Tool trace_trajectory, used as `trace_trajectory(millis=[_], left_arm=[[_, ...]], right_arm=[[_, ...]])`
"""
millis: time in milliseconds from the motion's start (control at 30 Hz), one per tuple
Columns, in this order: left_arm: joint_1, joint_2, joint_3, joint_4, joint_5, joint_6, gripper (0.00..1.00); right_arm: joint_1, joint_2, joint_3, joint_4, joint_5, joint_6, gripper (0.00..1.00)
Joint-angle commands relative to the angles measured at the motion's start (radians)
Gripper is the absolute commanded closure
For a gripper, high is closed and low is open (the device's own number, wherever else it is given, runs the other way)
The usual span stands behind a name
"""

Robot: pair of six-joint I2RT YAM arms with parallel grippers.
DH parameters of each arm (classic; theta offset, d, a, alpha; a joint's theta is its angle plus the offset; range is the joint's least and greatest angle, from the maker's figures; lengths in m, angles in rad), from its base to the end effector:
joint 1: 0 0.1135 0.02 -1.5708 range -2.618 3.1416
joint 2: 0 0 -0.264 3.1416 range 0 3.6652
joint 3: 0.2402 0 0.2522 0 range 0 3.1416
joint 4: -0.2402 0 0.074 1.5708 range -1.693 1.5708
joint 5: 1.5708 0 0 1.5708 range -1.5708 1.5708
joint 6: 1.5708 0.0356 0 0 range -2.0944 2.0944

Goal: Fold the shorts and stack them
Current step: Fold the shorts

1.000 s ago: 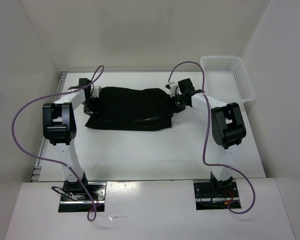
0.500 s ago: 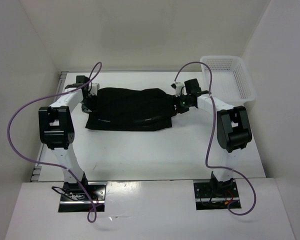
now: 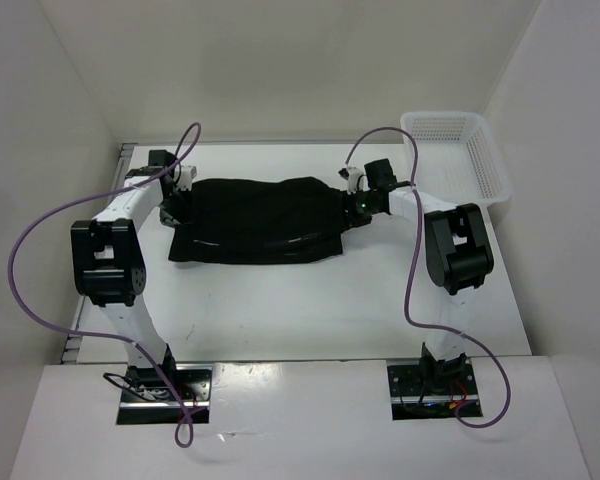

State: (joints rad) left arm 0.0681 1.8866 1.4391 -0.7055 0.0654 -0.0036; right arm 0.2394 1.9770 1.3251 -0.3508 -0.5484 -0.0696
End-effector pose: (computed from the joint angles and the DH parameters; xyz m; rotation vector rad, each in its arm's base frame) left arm 0.3925 0.0244 0.2124 -0.0787 2.7201 -0.0704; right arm 0.3955 0.1156 0.1671 -0.5923 2.4583 0.7687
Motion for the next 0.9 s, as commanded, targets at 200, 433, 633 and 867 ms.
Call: trace_trajectory(millis=[200, 433, 633, 867], left_arm=[[0.006, -0.037, -0.014, -0.012, -0.026, 0.004, 0.92], [0.006, 0.008, -0.062, -0.012, -0.026, 0.004, 0.76], [0.015, 0.017, -0.097, 0.009, -0.045, 0.004, 0.65], [0.024, 0.048, -0.097, 0.018, -0.047, 0.004, 0.82]], right_arm=[[0.001, 0.006, 0.088, 0.046, 0.039, -0.05, 0.54], [0.011, 0.006, 0.059, 0.046, -0.015, -0.05, 0.69], [0.02, 0.006, 0.059, 0.046, -0.047, -0.05, 0.78], [0.02, 0.006, 0.059, 0.046, -0.056, -0.061, 0.99]])
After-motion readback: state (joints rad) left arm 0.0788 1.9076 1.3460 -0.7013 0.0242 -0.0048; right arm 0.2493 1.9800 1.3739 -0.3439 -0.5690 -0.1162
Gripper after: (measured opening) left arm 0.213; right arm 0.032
